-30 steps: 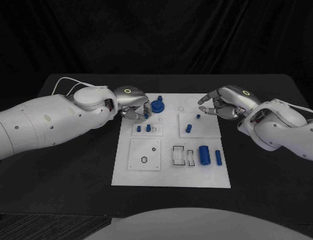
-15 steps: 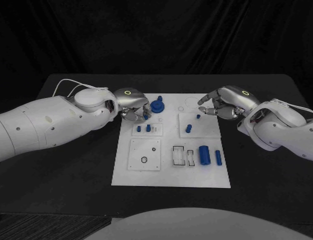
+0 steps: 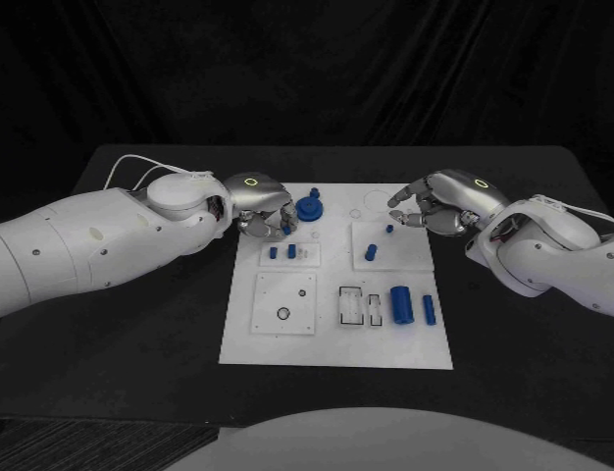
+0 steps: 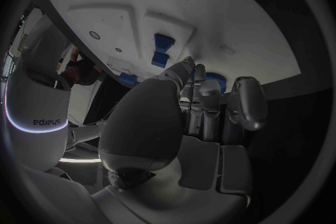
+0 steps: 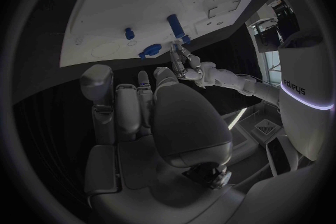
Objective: Assemble the parts on the task board
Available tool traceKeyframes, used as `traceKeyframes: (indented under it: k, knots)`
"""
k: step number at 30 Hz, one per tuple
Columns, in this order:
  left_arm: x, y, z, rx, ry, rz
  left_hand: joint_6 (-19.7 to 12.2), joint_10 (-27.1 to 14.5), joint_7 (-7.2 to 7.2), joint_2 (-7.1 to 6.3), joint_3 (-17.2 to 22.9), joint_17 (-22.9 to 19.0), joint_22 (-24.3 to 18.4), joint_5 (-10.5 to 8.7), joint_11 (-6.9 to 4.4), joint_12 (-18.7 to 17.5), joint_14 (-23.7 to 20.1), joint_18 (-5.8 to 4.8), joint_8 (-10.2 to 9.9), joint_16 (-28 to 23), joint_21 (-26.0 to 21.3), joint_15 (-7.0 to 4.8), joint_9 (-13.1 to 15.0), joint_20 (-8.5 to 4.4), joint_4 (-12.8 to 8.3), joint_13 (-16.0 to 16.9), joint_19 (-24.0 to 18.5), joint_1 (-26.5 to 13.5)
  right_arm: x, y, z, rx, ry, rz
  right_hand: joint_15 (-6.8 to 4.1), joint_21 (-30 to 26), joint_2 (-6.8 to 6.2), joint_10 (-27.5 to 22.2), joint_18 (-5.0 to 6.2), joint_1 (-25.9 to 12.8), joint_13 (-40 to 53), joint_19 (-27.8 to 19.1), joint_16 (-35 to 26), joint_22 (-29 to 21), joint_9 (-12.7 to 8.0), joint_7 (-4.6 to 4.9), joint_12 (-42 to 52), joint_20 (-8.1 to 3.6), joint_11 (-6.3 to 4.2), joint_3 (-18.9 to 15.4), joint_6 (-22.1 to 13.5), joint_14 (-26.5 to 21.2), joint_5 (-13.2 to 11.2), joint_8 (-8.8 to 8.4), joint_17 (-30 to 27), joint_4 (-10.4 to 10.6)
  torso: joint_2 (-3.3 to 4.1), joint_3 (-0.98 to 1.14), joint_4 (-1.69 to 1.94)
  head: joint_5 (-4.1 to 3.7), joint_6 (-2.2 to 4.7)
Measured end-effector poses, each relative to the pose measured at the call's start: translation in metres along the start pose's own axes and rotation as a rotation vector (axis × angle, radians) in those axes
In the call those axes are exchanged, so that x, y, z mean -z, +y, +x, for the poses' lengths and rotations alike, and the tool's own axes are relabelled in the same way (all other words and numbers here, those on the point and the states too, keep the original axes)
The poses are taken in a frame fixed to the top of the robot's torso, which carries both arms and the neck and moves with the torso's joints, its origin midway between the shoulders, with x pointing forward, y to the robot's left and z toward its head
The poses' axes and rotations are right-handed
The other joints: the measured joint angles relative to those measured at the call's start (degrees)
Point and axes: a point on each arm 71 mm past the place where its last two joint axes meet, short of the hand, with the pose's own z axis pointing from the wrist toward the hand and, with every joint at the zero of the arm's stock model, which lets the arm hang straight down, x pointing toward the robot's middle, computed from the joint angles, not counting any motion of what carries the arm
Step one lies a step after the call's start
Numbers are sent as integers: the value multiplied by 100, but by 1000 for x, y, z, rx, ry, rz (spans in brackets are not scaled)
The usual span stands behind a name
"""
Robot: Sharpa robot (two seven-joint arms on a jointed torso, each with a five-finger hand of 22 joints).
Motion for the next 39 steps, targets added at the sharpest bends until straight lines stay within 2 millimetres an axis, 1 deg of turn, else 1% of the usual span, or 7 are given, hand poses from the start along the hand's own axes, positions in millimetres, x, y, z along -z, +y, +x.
traceKeyframes:
  k: [5, 19, 24, 28, 30, 33, 39]
  knots:
    - [1, 1, 2, 3, 9, -7, -470, -119, -51, 19, 19, -98, 0, 2, -13, -210, -60, -1, -235, -70, -79, 0, -101, 0, -16, -86, -42, -124, 0, 0, 0, 0, 3, 2, 2, 0, 0, 4, 1, 0, 2, 0, 0, 0, 0, 0, -16, 0, -4, 0, 0, 0, 0, 0, 0, 0, 0, 1, 2, -1, 0]
    - [7, 11, 7, 4, 19, -70, -3969, -848, -838, -256, -105, -358, 0, -295, 222, -993, -205, 0, -391, -234, -355, 144, -1166, 30, 153, -460, -113, -406, 2, -1, 0, -2, 6, 6, 19, -72, -22, 3, 0, 22, 3, 0, -64, -1, 0, 0, -16, 0, -3, 0, 0, 0, 0, 0, -52, 0, -2, 3, 2, 53, 0]
    - [17, 21, 9, -4, -6, -103, -4021, -1229, -891, -256, -268, -520, 3, -405, 212, -1008, -302, -1, -392, -336, -543, 154, -1216, 66, 211, -460, -175, -406, 6, -1, -2, -3, 2, 8, 21, -269, -51, -69, 93, 51, 3, -64, -218, -1, 0, 13, -17, 11, -10, 34, 13, -2, 0, 0, -166, 0, -3, 2, 1, 75, 0]
    - [35, 35, 9, -13, -43, -138, -3630, -1613, -878, -236, -471, -1652, 4, -465, 182, -929, -1295, 237, -353, -1308, -2234, 128, -1205, 101, 364, -297, -1089, -386, 4, 2, -14, 7, -19, -3, 7, -577, -144, -224, 93, 145, -109, -165, -826, -1, 0, 21, -18, 20, 15, 112, 21, -112, 0, -20, -660, 0, -6, -5, 1, 60, 0]
    - [46, 40, 9, -7, -66, -152, -3170, -1707, -891, -189, -530, -1797, -2, -443, 114, -733, -1687, 406, -264, -1606, -3329, 103, -1136, 139, 422, -160, -1692, -298, 1, 4, -24, 19, -36, -11, -4, -564, -189, -701, 93, 190, -631, -142, -938, -1, -9, 21, -260, -2, 351, 236, 21, -123, -58, -69, -784, 22, -10, -13, 2, 44, 0]
    - [61, 47, 9, 39, -111, -165, -2830, -2037, -726, -138, -623, -2065, -178, -342, 205, -437, -2431, 406, -252, -2370, -4499, 215, -1119, 221, 516, 8, -2541, -261, -3, 7, -40, 41, -57, -18, -37, -596, -260, -1767, 91, 314, -3855, -117, -984, -1, -12, 20, -3240, 22, 40, 328, 20, -55, -264, -89, -863, 20, -21, -33, 6, 30, 0]
    - [84, 50, 6, 262, -215, -142, -2672, -3148, -498, 39, -1006, -2596, -684, -330, 282, 174, -3933, 406, -258, -3901, -5968, 537, -1178, 323, 669, 132, -4204, -437, -11, 11, -61, 109, -25, 0, 214, -883, -559, -2088, 92, 194, -5979, -137, -1151, -1, -9, -12, -5397, 140, 278, 509, -22, -130, -1814, -145, -1023, -1, -46, -85, 16, -1, 0]
